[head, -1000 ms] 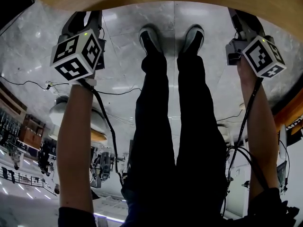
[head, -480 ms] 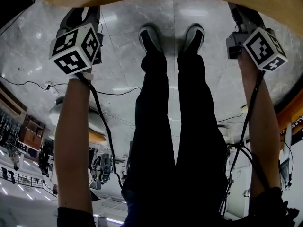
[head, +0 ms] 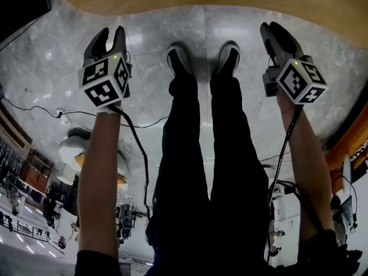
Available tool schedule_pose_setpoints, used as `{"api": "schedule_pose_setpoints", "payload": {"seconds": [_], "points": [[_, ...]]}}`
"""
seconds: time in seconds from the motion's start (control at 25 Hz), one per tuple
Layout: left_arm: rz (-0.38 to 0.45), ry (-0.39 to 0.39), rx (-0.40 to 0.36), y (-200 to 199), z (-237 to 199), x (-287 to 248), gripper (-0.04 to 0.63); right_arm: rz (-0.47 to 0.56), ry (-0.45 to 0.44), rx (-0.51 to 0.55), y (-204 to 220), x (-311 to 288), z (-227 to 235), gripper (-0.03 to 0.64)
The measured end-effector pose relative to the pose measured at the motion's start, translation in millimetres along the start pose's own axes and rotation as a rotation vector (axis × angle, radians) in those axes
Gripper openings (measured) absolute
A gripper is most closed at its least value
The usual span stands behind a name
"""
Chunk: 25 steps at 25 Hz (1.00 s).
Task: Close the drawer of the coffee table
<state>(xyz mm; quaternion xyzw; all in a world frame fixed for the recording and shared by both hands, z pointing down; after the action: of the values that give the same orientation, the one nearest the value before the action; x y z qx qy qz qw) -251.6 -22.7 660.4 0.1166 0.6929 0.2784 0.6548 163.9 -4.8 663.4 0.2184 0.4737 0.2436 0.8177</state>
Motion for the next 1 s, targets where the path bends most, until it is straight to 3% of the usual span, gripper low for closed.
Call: {"api": "schedule_pose_setpoints", "payload": {"seconds": [0.12,0.24,0.48,0.68,0.84,0.92,1.0], "points": [[0.034,0.009,0.036,-3.6,14.7,44.1,0.150,-0.013,-0.049,0.011,-1.2,33.0,-25.6,0.115],[0.087,0.052,0.073,-27.5,34.2,96.1,0.150,0.020,-0.103,0.053,-28.1,69.9,-59.5,0.106],[0.319,0.174,0.099,-117.2,85.0,221.2,0.141,0.205,-0.190,0.329,-127.5,163.4,-136.6,0.077],[0.530,0.230,0.018,-218.2,114.6,334.2,0.114,0.389,-0.230,0.430,-226.8,250.7,-197.7,0.025],[0.656,0.254,-0.030,-272.1,126.5,415.6,0.094,0.516,-0.257,0.446,-276.2,307.0,-246.2,0.003],[0.734,0.265,-0.042,-293.1,132.9,454.3,0.002,0.561,-0.282,0.479,-296.4,331.1,-271.3,0.003],[0.808,0.278,-0.081,-309.8,139.3,488.3,0.002,0.608,-0.305,0.530,-315.9,353.8,-296.7,0.003]]}}
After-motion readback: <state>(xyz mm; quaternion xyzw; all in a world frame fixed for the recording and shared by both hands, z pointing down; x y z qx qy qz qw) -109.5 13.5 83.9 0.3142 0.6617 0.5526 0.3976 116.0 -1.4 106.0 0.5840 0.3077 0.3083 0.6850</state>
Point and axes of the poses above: the fingertips, and each gripper's own axes: x backward along the fingers, z to its right, y out of its underside, the point moved 7 cm from there along x, backward along the fingers, and after that the axes turned 3 degrees about z, right-handed, at the moved point
